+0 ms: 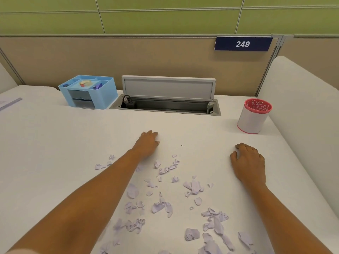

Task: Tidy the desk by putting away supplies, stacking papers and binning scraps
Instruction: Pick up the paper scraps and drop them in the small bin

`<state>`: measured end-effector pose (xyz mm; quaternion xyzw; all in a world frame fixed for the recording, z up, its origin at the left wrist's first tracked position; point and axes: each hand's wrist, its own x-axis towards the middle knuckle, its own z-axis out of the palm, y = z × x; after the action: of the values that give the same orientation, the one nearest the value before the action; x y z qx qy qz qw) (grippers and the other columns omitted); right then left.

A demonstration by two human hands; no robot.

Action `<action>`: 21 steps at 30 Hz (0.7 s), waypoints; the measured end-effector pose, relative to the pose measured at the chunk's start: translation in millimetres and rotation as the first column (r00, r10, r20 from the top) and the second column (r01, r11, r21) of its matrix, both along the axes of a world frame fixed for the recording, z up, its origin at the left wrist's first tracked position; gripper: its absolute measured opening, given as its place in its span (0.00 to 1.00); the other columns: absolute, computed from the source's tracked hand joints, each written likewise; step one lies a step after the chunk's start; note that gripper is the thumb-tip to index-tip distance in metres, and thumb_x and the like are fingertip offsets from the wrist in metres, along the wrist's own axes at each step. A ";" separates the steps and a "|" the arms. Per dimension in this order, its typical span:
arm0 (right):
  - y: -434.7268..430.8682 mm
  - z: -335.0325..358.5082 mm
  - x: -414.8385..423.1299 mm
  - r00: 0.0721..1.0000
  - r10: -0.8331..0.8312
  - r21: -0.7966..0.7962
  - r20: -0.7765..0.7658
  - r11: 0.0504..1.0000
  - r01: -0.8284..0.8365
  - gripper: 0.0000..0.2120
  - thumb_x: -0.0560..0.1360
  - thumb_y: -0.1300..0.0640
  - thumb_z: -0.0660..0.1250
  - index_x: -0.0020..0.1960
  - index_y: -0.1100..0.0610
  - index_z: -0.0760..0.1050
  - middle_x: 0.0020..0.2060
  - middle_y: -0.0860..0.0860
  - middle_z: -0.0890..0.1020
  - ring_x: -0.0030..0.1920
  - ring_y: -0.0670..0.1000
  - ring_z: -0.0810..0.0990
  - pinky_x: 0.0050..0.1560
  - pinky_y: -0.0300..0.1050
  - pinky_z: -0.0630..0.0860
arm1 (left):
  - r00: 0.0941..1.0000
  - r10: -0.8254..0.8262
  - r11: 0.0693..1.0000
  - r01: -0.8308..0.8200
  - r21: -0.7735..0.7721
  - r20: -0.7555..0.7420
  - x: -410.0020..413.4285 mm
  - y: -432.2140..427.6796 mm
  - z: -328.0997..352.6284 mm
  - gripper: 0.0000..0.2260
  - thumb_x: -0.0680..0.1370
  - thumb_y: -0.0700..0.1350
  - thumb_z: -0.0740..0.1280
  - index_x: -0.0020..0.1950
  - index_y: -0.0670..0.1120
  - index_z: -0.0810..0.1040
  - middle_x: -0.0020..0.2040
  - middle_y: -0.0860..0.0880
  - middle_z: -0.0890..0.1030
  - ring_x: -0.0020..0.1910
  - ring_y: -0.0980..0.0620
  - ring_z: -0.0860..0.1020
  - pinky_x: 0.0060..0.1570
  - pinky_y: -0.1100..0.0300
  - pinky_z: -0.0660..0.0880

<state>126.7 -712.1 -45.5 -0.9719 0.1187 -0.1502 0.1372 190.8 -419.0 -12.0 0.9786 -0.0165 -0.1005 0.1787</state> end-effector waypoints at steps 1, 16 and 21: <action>-0.2 -0.3 0.3 1.000 -0.001 -0.002 0.000 1.000 0.001 0.15 0.77 0.58 0.58 0.61 0.61 0.73 0.60 0.55 0.77 0.62 0.58 0.72 0.63 0.53 0.64 | 1.000 -0.024 1.000 0.024 0.007 0.005 -1.6 0.5 1.5 0.20 0.82 0.43 0.53 0.74 0.41 0.59 0.74 0.43 0.60 0.73 0.44 0.58 0.70 0.55 0.56; 0.6 -0.4 0.2 1.000 0.000 0.013 0.017 1.000 -0.001 0.14 0.76 0.59 0.58 0.60 0.62 0.73 0.58 0.57 0.78 0.61 0.59 0.73 0.61 0.53 0.65 | 0.954 -0.087 0.984 0.037 0.175 0.287 -19.9 21.8 -11.2 0.13 0.78 0.35 0.59 0.56 0.40 0.81 0.53 0.42 0.82 0.51 0.44 0.79 0.51 0.60 0.72; -1.0 -1.3 0.3 1.000 0.002 0.013 0.025 1.000 -0.002 0.13 0.77 0.58 0.59 0.59 0.62 0.73 0.56 0.57 0.78 0.59 0.59 0.73 0.60 0.52 0.64 | 0.944 -0.075 0.992 0.039 0.118 0.322 -14.1 8.3 -3.3 0.12 0.78 0.35 0.60 0.55 0.39 0.81 0.52 0.41 0.82 0.51 0.44 0.80 0.55 0.58 0.74</action>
<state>127.0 -713.1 -46.9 -0.9691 0.1171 -0.1615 0.1453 176.7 -410.7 -15.3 0.9892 -0.0686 0.0568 0.1163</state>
